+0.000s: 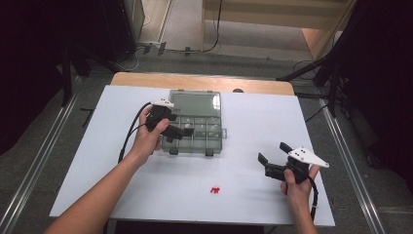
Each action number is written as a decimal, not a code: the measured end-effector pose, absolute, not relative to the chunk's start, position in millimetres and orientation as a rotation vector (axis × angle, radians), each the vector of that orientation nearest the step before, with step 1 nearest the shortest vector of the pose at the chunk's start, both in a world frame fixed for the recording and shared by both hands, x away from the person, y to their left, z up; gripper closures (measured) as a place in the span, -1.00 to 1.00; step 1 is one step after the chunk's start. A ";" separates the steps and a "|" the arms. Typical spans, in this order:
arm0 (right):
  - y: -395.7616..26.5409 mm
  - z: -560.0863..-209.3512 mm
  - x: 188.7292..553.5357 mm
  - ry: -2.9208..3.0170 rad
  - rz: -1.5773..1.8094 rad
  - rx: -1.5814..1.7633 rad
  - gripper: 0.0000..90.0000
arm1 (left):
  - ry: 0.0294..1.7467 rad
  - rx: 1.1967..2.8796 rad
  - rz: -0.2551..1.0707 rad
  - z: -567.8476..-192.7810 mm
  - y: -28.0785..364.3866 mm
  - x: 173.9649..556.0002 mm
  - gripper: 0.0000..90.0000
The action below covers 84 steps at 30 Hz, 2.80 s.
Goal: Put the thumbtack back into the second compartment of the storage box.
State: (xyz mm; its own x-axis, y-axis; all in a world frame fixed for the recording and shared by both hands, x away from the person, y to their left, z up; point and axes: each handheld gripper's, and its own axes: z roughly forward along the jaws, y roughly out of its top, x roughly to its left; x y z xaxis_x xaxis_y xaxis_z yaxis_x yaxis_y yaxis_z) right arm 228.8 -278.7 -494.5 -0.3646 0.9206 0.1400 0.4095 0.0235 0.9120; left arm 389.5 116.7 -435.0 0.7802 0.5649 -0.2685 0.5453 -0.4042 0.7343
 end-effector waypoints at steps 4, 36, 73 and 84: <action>-282.2 -492.4 217.4 1.786 1.336 1.336 -0.79 | 0.806 2.098 0.024 -434.0 112.2 379.7 -1.00; -298.8 -496.0 175.8 1.759 1.324 1.328 -0.73 | 0.715 2.180 -0.089 -444.0 93.6 322.7 -1.00; -298.5 -499.1 176.3 1.775 1.302 1.298 -0.70 | 0.634 2.409 -0.079 -473.9 45.0 267.5 -0.25; -298.1 -499.6 176.7 1.779 1.299 1.301 -0.70 | 0.584 2.456 -0.109 -480.0 36.8 255.3 0.27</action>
